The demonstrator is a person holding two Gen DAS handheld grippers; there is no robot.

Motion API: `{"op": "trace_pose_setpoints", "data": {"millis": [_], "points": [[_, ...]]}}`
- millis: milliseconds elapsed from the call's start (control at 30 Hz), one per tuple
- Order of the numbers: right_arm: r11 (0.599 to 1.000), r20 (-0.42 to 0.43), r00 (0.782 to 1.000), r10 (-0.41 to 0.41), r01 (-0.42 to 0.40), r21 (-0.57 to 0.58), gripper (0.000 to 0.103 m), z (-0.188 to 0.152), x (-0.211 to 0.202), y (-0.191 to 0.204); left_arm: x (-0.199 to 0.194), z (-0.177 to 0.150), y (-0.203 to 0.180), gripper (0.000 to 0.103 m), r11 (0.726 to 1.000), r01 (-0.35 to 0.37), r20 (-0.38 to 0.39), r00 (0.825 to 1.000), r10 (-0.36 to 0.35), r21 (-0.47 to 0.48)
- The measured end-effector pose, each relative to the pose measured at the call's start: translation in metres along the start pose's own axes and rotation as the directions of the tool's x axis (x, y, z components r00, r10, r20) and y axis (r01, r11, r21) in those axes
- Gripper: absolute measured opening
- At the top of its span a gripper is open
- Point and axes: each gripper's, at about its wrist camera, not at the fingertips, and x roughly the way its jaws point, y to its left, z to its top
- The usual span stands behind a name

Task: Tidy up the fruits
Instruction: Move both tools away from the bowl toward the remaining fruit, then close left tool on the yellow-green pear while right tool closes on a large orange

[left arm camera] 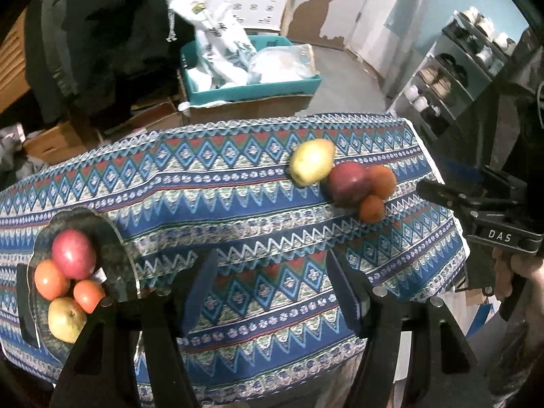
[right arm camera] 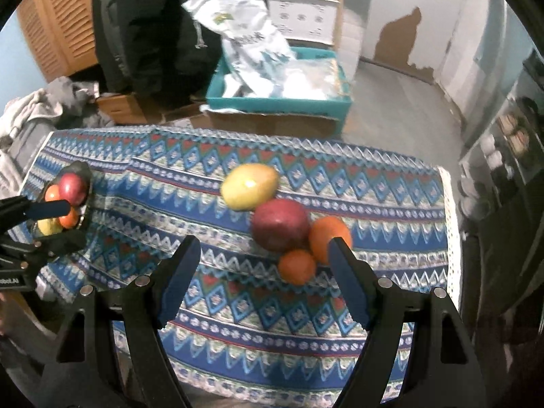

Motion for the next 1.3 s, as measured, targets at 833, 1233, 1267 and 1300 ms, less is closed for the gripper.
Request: {"op": "trace_pose_setpoints", "data": {"millis": [833,1233,1267,1300], "points": [[0.997,-0.257,0.964,0.075,-0.068,0.034,0.078,0.012,0.085,-0.093,0.077,0.077,-0.02,0.072,0.998,0.061,-0.134,0.989,-0.06,0.005],[0.987,-0.289,0.945,0.155,-0.133,0.092,0.075,0.009,0.128,-0.104,0.131,0.093,-0.022,0.072,0.997,0.067,-0.195,0.979,-0.06,0.03],[0.987,-0.291,0.945,0.152,-0.131,0.091,0.074,0.009,0.131,-0.103,0.134,0.094,-0.021,0.072,0.997,0.07,-0.198,0.978,-0.063,0.026],[0.987,-0.294,0.944,0.152,-0.13,0.091,0.073,0.01,0.134,-0.102,0.138,0.096,-0.022,0.072,0.997,0.074,-0.202,0.977,-0.069,0.021]]}}
